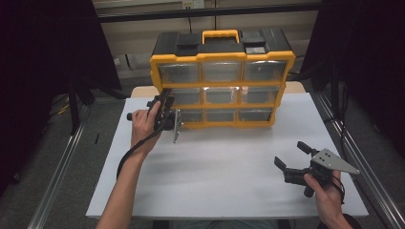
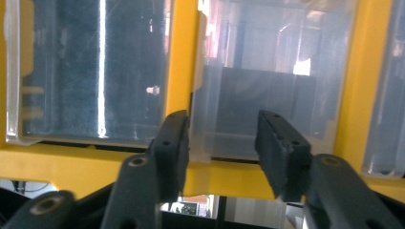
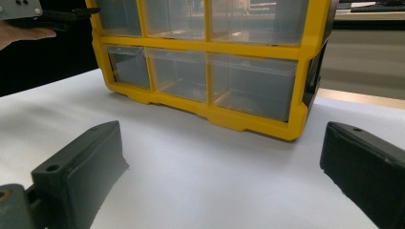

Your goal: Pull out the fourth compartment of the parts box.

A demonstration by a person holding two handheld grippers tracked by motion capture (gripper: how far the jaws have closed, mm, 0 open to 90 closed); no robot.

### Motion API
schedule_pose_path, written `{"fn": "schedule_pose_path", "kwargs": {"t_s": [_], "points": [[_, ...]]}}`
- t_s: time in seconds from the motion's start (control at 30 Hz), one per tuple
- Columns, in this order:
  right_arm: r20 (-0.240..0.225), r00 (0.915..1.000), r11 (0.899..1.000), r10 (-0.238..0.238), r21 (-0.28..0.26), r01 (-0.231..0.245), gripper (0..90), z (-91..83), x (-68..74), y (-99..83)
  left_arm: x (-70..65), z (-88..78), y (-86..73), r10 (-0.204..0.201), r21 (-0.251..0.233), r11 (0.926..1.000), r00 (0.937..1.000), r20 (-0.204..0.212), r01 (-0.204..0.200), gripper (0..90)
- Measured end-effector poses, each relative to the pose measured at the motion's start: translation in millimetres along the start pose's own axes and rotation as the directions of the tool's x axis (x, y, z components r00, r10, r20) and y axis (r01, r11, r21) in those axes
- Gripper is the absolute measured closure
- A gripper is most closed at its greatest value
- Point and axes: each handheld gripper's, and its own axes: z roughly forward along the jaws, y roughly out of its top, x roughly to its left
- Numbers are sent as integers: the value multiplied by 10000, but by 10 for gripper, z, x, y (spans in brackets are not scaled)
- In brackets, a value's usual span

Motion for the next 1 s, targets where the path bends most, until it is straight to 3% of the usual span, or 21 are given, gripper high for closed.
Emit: {"fn": "schedule_pose_path", "kwargs": {"t_s": [0.2, 0.27, 0.57, 0.73, 0.87, 1.0], "points": [[-23, 10000, 10000, 14, 0, -14, 10, -2, 3, 1, 17, 0, 0, 271, -37, 9996, 9995, -185, -272, 659], [-15, 10000, 10000, -5, -15, 5, 10, -3, 3, 1, 18, 8, 12, 550, -6, 9985, 9982, -226, -550, 677], [-56, 10000, 10000, -16, 19, 16, 9, 0, 6, 0, 49, 2, 3, 547, -24, 9985, 9982, -238, -548, 782], [-30, 10000, 10000, -14, -41, 14, 10, -5, 6, 4, 64, -5, 12, 683, 99, 9976, 9975, -173, -681, 790], [-42, 10000, 10000, -52, -47, 51, 10, -6, 4, 3, 36, -4, 10, 611, -56, 9981, 9968, -508, -615, 794], [-64, 10000, 10000, 20, -46, -20, 9, -10, -2, 1, 34, -13, 1, 463, -23, 9989, 9977, -504, -465, 794]]}}
